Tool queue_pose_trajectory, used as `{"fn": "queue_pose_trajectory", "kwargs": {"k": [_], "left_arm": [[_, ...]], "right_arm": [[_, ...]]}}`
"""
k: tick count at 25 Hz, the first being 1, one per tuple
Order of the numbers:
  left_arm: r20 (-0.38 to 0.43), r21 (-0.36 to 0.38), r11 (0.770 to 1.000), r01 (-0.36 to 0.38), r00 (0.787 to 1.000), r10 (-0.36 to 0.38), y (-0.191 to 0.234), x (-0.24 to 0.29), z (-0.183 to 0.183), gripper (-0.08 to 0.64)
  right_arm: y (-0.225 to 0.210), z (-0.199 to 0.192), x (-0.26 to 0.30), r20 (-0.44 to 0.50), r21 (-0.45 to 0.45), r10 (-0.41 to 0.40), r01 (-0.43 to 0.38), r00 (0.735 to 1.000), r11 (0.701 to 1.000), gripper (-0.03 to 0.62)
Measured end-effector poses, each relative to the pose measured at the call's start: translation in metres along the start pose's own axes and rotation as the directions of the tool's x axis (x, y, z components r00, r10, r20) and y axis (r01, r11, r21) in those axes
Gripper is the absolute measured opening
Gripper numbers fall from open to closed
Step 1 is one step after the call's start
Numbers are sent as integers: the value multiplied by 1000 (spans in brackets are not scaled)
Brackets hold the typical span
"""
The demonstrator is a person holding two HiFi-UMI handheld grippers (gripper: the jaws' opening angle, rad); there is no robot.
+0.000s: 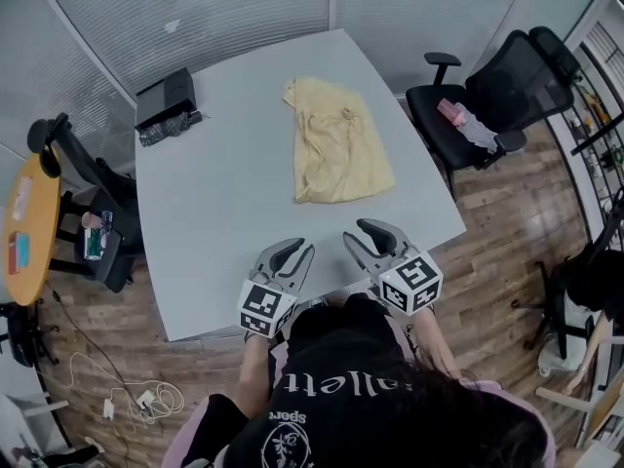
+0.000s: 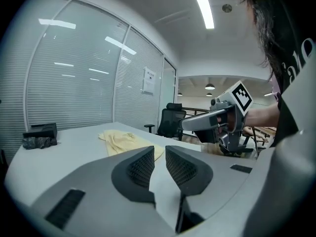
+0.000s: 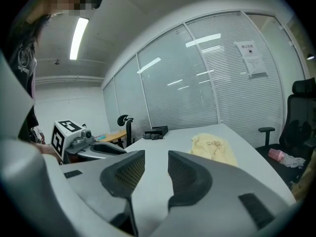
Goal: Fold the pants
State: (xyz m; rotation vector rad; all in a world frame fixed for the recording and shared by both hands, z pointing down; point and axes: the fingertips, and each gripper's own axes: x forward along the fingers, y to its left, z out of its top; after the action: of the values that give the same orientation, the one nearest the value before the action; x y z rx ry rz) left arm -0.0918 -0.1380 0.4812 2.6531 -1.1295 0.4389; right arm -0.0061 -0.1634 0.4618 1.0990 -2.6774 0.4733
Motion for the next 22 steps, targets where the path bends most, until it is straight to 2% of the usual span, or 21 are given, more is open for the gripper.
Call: {"fn": "queue_pose_trajectory", "kwargs": {"k": [10,22], "left_arm": [[41,1,998,-69,997,69,-21,-24,21,58],[50,-10,990,-143,988,143,-95,-52,22,54]], "right_arm": [[6,15,-33,42,-15,18,-17,999,1000,116],[18,-11,-101,55,-9,41,-41,998,999,61]]}}
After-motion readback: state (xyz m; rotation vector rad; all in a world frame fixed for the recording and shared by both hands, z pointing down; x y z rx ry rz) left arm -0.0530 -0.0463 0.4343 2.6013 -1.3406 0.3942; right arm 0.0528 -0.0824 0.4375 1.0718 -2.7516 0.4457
